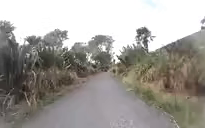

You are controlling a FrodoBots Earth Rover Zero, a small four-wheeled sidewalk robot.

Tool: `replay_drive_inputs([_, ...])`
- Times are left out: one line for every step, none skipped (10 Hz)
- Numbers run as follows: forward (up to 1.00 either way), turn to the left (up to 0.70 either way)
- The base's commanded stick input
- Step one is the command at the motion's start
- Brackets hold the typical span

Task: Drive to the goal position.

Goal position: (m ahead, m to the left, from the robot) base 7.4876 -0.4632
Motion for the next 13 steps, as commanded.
replay_drive_inputs([1.0, 0.0])
replay_drive_inputs([1.0, 0.0])
replay_drive_inputs([1.0, 0.0])
replay_drive_inputs([1.0, 0.0])
replay_drive_inputs([1.0, 0.31])
replay_drive_inputs([1.0, 0.37])
replay_drive_inputs([1.0, 0.33])
replay_drive_inputs([1.0, 0.0])
replay_drive_inputs([1.0, 0.0])
replay_drive_inputs([1.0, 0.0])
replay_drive_inputs([1.0, 0.0])
replay_drive_inputs([1.0, 0.0])
replay_drive_inputs([1.0, 0.0])
